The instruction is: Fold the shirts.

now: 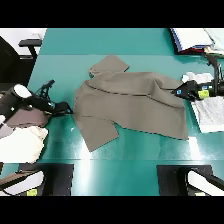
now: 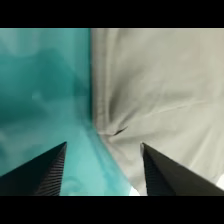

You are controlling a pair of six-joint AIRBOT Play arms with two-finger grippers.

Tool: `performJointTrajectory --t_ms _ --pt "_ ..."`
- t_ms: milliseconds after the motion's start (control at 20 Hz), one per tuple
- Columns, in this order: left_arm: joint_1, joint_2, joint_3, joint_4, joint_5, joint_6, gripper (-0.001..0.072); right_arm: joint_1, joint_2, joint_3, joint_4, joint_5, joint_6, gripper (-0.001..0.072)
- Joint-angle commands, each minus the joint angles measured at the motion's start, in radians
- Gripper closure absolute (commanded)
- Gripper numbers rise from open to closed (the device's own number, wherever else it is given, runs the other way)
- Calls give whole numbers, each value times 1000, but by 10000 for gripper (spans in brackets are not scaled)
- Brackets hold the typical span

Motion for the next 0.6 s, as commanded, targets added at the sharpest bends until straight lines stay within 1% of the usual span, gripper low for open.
performJointTrajectory --t_ms 0,100,200,300,350,400,450,550 --pt "7 11 -123 -113 113 23 155 -11 45 -56 19 -17 -8 345" --pt "-2 11 -144 -146 135 25 155 -11 45 -56 19 -22 -8 345" --pt "-60 11 -145 -152 173 30 208 -11 45 -56 19 -31 -8 345" --pt "-124 11 -145 -153 217 28 209 -11 45 -56 18 -26 -8 345" --pt "-137 11 -143 -153 220 18 282 -12 45 -56 10 -21 -8 345" --pt "-138 11 -134 -152 209 10 467 -21 45 -57 -4 -8 -8 345" --pt "-138 11 -117 -148 190 11 672 -37 45 -57 -40 14 -8 345" --pt "-138 12 -61 -120 126 12 681 -81 46 -62 -137 75 -5 345"
